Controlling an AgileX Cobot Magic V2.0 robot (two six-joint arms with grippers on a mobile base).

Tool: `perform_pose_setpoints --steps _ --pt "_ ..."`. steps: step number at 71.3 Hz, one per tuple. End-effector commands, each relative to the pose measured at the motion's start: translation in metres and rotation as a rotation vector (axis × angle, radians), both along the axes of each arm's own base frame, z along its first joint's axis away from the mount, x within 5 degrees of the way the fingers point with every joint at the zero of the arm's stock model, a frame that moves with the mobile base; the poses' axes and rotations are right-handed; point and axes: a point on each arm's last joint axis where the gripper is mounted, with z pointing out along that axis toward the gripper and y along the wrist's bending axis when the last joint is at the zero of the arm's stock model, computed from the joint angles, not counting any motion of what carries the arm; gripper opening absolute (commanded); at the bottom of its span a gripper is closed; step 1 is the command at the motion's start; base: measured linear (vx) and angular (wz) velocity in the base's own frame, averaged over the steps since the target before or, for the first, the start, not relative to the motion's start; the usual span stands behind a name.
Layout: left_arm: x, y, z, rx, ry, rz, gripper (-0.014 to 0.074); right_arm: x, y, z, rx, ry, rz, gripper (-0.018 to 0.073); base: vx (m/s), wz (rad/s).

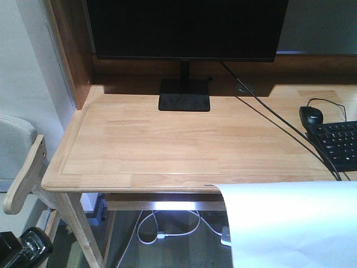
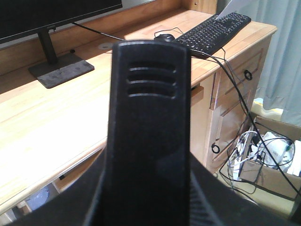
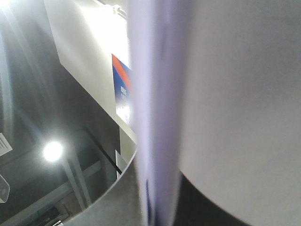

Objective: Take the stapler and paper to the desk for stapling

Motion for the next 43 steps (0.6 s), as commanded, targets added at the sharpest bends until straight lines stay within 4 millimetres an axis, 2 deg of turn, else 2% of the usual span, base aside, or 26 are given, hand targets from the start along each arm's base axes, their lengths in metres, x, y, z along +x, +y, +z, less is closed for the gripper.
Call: perform_pose_setpoints --steps 1,43 --pt "0.0023 0.0001 0.0182 -0.097 -0.072 0.025 -0.0006 -0.0008 0.0008 0.001 0.004 -0.025 0.014 -0.0003 0.06 0.0" --pt "0.0023 0.0001 0.0182 -0.097 -0.072 0.025 -0.0006 -0.0008 0.0008 0.001 0.004 -0.025 0.014 -0.0003 0.06 0.0"
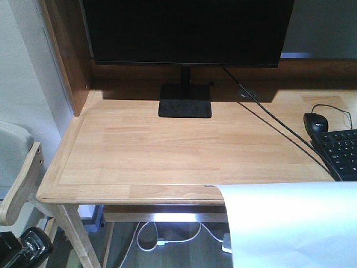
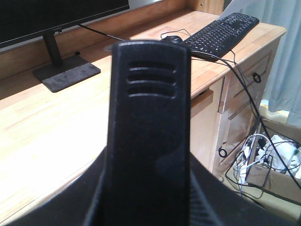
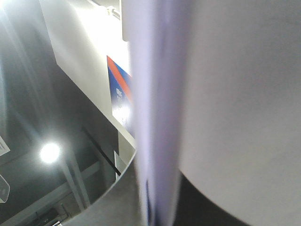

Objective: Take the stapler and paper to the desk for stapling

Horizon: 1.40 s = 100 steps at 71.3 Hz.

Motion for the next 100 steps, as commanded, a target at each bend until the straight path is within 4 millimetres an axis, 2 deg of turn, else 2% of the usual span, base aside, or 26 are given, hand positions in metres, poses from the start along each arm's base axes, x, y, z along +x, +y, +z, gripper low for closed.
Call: perform_pose_setpoints --steps 1,100 --pt "0.0023 0.0001 0.0182 -0.097 -0.072 0.025 -0.0006 -0.0008 0.0008 0.001 0.004 -0.025 0.014 -0.0003 0.06 0.0" --pt "0.0023 0.0001 0.0182 -0.097 -0.072 0.025 -0.0006 -0.0008 0.0008 0.001 0.004 -0.025 0.014 -0.0003 0.05 0.0"
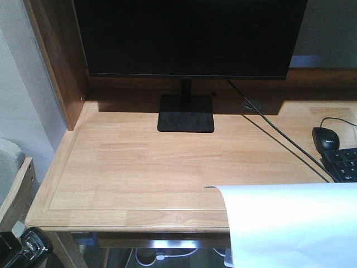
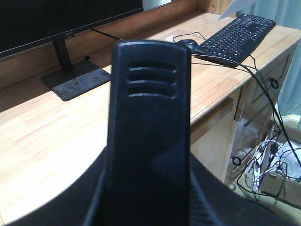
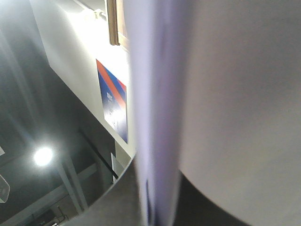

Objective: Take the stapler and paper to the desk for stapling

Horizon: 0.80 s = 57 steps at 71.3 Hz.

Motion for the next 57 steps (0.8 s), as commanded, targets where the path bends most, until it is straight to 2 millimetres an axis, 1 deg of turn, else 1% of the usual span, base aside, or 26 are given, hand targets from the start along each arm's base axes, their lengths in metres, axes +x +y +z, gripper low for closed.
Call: perform_pose_setpoints --steps 1,41,57 --pt "0.0023 0.0001 0.0182 -0.097 -0.072 0.025 -0.0006 -0.0008 0.0008 0.001 0.004 -0.025 0.014 -0.0003 0.0 0.0" --pt "0.003 0.0006 0.0192 -0.099 -0.086 0.032 -0.0006 -0.0008 0.0008 0.001 0.004 -0.025 0.014 -0.0003 0.0 0.0" --pt "0.0039 0.0006 0.024 -0.16 -0.103 0.046 -0.0006 -0.0008 0.0008 0.001 0.004 -0.025 0.014 -0.0003 0.0 0.0"
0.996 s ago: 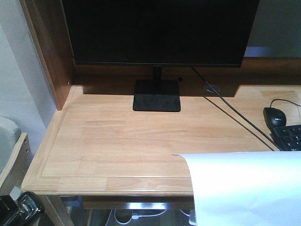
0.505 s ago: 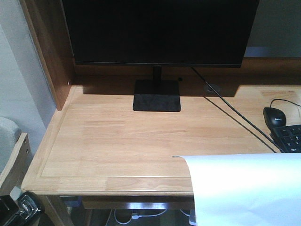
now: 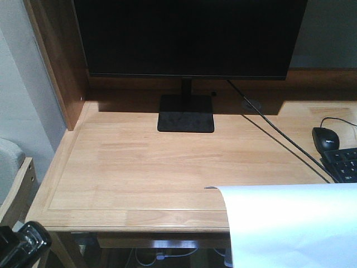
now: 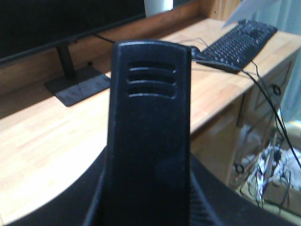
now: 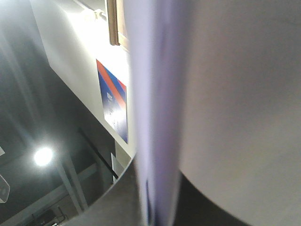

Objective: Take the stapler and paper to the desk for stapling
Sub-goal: 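Swing the left gripper with the stapler over the desk and lower it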

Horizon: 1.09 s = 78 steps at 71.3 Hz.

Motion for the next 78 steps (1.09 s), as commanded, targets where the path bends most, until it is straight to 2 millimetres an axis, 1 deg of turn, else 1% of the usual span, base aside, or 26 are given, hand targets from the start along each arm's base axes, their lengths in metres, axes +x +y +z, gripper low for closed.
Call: perform_pose_setpoints --steps 1,9,16,19,21,22,28,33,39,40,41,47,48,50,52,59,60,66,68,77,78 --pt "0.003 0.0 0.021 -0.133 -0.073 0.034 -0.0006 -0.001 0.001 0.001 0.004 -0.025 0.014 -0.0003 0.0 0.0" --pt "0.014 -0.003 0.026 -0.117 -0.048 0.051 -0.0006 -0.001 0.001 0.001 0.004 -0.025 0.014 -0.0003 0.0 0.0" --pt "0.03 -0.009 0.044 -0.121 -0.03 0.07 -0.0006 -0.001 0.001 0.001 0.004 -0.025 0.014 -0.0003 0.0 0.0" --pt "0.039 -0.012 0.052 -0.139 -0.017 0.084 -0.0006 -0.001 0.001 0.001 0.004 -0.025 0.014 -0.0003 0.0 0.0" --pt "0.045 -0.015 0.063 -0.156 -0.019 0.093 -0.0006 -0.001 0.001 0.001 0.004 -0.025 0.014 -0.0003 0.0 0.0" --pt "0.049 -0.016 0.064 -0.154 -0.009 0.096 -0.0006 -0.001 0.001 0.001 0.004 -0.025 0.014 -0.0003 0.0 0.0" --pt "0.068 -0.024 0.084 -0.162 -0.004 0.107 -0.0006 -0.001 0.001 0.001 0.004 -0.025 0.014 -0.0003 0.0 0.0" --pt "0.088 -0.034 0.095 -0.138 0.036 0.103 -0.0006 -0.001 0.001 0.001 0.004 -0.025 0.014 -0.0003 0.0 0.0" --pt "0.109 -0.046 0.1 -0.09 0.103 0.084 -0.0006 -0.001 0.001 0.001 0.004 -0.025 0.014 -0.0003 0.0 0.0" --pt "0.115 -0.049 0.099 -0.075 0.125 0.08 -0.0006 -0.001 0.001 0.001 0.004 -0.025 0.014 -0.0003 0.0 0.0" --pt "0.117 -0.051 0.101 -0.069 0.129 0.075 -0.0006 -0.001 0.001 0.001 0.004 -0.025 0.014 -0.0003 0.0 0.0" --pt "0.139 -0.064 0.1 0.004 0.195 0.042 -0.0006 -0.001 0.001 0.001 0.004 -0.025 0.014 -0.0003 0.0 0.0" --pt "0.145 -0.067 0.098 0.027 0.21 0.033 -0.0006 -0.001 0.001 0.001 0.004 -0.025 0.014 -0.0003 0.0 0.0" --pt "0.151 -0.07 0.098 0.051 0.221 0.019 -0.0006 -0.001 0.001 0.001 0.004 -0.025 0.014 -0.0003 0.0 0.0" --pt "0.161 -0.076 0.095 0.088 0.243 0.0 -0.0006 -0.001 0.001 0.001 0.004 -0.025 0.014 -0.0003 0.0 0.0" --pt "0.183 -0.089 0.091 0.175 0.273 -0.069 -0.0006 -0.001 0.001 0.001 0.004 -0.025 0.014 -0.0003 0.0 0.0" --pt "0.188 -0.093 0.088 0.189 0.286 -0.081 -0.0006 -0.001 0.001 0.001 0.004 -0.025 0.014 -0.0003 0.0 0.0" --pt "0.205 -0.104 0.084 0.251 0.301 -0.161 -0.0006 -0.001 0.001 0.001 0.004 -0.025 0.014 -0.0003 0.0 0.0" --pt "0.212 -0.11 0.079 0.272 0.317 -0.202 -0.0006 -0.001 0.001 0.001 0.004 -0.025 0.014 -0.0003 0.0 0.0" --pt "0.234 -0.128 0.07 0.348 0.316 -0.354 -0.0006 -0.001 0.001 0.001 0.004 -0.025 0.014 -0.0003 0.0 0.0" --pt "0.235 -0.129 0.072 0.35 0.309 -0.361 -0.0006 -0.001 0.001 0.001 0.004 -0.025 0.014 -0.0003 0.0 0.0"
